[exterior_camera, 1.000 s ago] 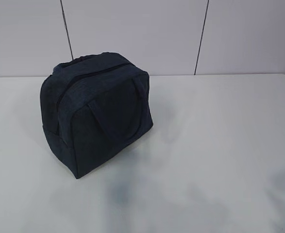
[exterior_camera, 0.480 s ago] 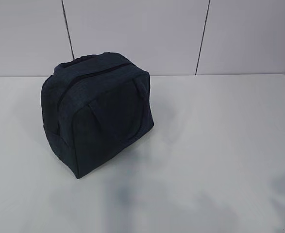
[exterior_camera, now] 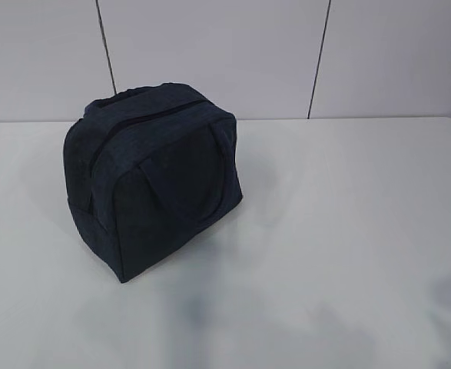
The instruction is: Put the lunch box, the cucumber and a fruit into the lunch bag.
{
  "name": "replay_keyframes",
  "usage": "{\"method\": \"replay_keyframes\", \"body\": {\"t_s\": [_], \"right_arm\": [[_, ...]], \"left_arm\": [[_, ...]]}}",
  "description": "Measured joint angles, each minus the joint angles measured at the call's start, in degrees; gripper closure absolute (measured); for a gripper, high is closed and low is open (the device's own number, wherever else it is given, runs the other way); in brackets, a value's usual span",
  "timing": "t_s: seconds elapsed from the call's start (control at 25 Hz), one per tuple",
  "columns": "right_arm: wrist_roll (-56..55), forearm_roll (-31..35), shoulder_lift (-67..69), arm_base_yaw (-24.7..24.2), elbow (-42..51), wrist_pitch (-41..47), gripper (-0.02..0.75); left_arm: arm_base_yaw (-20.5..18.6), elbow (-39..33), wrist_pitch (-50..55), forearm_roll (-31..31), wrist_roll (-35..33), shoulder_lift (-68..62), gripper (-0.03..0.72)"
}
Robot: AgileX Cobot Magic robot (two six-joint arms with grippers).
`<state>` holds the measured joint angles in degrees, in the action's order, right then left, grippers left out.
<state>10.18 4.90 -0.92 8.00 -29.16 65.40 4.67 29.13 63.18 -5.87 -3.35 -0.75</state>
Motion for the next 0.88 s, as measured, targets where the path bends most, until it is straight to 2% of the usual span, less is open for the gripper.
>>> {"method": "replay_keyframes", "body": {"t_s": [0.32,0.64,0.88], "right_arm": [[-0.12,-0.09,-0.02,-7.38,0.00,0.00,0.229],[-0.12,-0.09,-0.02,-11.66,0.00,0.00,0.229],[-0.12,-0.09,-0.02,-11.90,0.00,0.00,0.229]], "left_arm": [[-6.00,0.00,0.00,0.00,0.00,0.00,0.363],[-6.34,0.00,0.00,0.00,0.00,0.00,0.363],[-6.34,0.00,0.00,0.00,0.00,0.00,0.363]]}}
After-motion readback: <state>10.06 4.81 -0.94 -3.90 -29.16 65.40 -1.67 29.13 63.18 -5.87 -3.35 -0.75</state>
